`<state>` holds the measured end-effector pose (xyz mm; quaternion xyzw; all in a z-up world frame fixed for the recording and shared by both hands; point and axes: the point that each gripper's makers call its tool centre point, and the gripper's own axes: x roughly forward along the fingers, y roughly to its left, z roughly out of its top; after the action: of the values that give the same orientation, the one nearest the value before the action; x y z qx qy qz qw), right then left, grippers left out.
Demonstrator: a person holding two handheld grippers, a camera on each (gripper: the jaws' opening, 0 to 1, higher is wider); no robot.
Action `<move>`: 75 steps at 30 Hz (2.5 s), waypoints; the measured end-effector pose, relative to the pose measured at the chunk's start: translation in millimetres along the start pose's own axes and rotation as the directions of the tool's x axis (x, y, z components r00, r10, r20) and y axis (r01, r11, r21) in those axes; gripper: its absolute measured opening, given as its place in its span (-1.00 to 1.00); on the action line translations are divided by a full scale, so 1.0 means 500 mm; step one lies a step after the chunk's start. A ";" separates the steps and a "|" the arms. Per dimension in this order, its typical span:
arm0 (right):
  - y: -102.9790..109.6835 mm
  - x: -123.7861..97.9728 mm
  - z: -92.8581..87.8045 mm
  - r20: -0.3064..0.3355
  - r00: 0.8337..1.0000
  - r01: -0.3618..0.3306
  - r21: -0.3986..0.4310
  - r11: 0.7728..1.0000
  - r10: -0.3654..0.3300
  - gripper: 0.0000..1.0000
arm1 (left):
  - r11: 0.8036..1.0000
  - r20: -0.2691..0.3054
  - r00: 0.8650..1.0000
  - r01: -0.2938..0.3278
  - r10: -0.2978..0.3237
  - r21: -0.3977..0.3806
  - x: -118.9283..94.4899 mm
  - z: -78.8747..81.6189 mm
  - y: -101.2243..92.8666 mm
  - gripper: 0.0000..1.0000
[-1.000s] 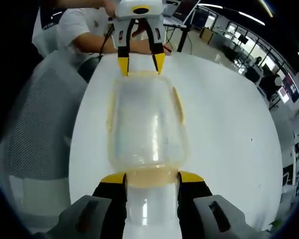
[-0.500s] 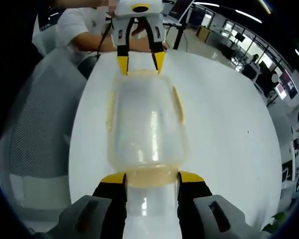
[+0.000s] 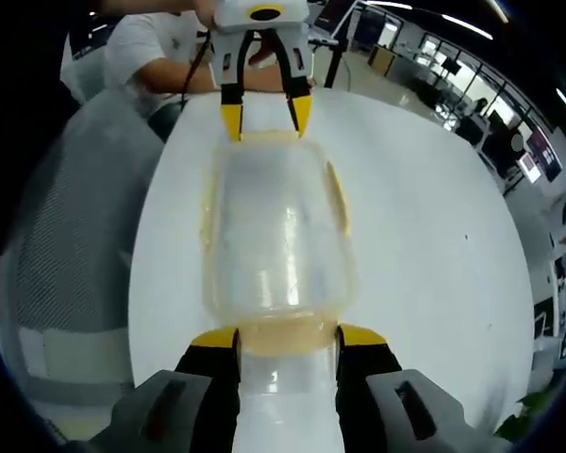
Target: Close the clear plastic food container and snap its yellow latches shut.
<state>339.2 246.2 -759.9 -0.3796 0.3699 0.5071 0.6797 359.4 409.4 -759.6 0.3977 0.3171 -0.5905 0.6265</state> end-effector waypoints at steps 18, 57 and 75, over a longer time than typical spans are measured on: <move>-0.010 -0.007 -0.042 -0.015 1.000 -0.002 -0.008 1.000 0.002 -0.24 | 1.000 0.014 1.000 0.001 -0.001 -0.013 0.027 0.032 -0.003 -0.24; -0.008 -0.030 -0.122 -0.042 0.999 0.013 0.019 1.000 -0.012 -0.24 | 1.000 0.047 0.999 0.026 -0.026 -0.010 0.071 0.098 -0.015 -0.24; -0.012 -0.042 -0.150 -0.064 0.998 0.025 0.019 0.999 -0.024 -0.24 | 1.000 0.068 0.997 0.029 -0.028 -0.010 0.090 0.123 -0.017 -0.24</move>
<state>331.6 169.6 -773.0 -0.3933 0.3916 0.4826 0.6775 351.1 333.9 -770.0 0.3696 0.3045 -0.6106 0.6307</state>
